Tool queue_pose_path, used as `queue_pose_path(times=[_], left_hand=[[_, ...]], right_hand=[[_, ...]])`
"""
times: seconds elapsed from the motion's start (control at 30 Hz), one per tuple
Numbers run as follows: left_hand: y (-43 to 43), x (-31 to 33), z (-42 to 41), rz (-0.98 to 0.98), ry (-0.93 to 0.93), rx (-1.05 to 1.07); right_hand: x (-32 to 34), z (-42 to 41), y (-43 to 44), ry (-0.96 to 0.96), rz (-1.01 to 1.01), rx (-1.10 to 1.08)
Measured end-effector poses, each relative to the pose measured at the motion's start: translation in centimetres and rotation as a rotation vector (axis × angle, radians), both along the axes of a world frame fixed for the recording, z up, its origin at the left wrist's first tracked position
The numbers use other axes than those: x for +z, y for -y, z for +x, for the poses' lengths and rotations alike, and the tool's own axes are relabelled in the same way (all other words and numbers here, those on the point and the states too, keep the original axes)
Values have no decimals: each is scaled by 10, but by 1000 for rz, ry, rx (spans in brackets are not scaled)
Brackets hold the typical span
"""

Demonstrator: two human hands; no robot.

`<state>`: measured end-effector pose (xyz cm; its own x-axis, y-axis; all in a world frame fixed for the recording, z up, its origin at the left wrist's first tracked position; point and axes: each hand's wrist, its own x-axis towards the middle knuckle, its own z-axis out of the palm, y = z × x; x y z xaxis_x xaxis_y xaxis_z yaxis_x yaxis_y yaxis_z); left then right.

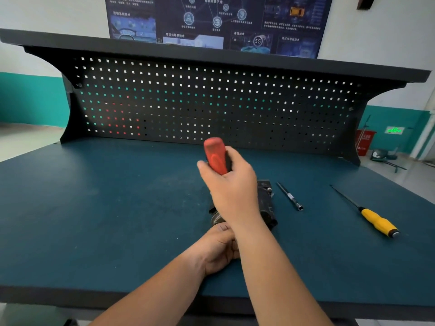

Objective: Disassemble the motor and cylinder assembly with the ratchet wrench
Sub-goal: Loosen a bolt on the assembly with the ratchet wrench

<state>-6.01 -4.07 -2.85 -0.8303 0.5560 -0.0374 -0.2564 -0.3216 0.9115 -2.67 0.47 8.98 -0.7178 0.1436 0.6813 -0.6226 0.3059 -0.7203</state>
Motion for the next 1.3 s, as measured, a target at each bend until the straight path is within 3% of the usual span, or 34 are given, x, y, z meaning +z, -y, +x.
queue_pose_path(times=[0.1,0.27,0.37,0.47,0.57,0.63,0.73,0.9,1.07,1.17,1.3], left_hand=[[-1,1,1,36,-11,-3],[-1,-1,-1,43,40,36],[-2,-2,-1,19,33,38],[-2,-1,0,19,35,40],[-1,0,0,11,28,41],[0,0,0,5,31,34],[1,0,-1,-18,37,14],[0,-2,-2,-18,54,14],[2,0,-1,-20,56,6],[2,1,0,-17,46,-15],[-1,0,0,-11,-2,-7]], right_hand=[[0,5,-19,-2,-281,-17],[-20,11,-77,-46,-1125,59],[-48,15,-102,54,-1519,0],[-79,16,-109,130,-1726,7],[-89,14,-109,135,-1779,17],[-80,11,-108,120,-1722,-19],[-48,7,-100,30,-1472,-64],[-4,-2,-54,-26,-758,-39],[-2,-10,-1,-40,-83,-25],[-4,-12,11,8,52,-7],[-2,-10,-5,-21,-70,-42]])
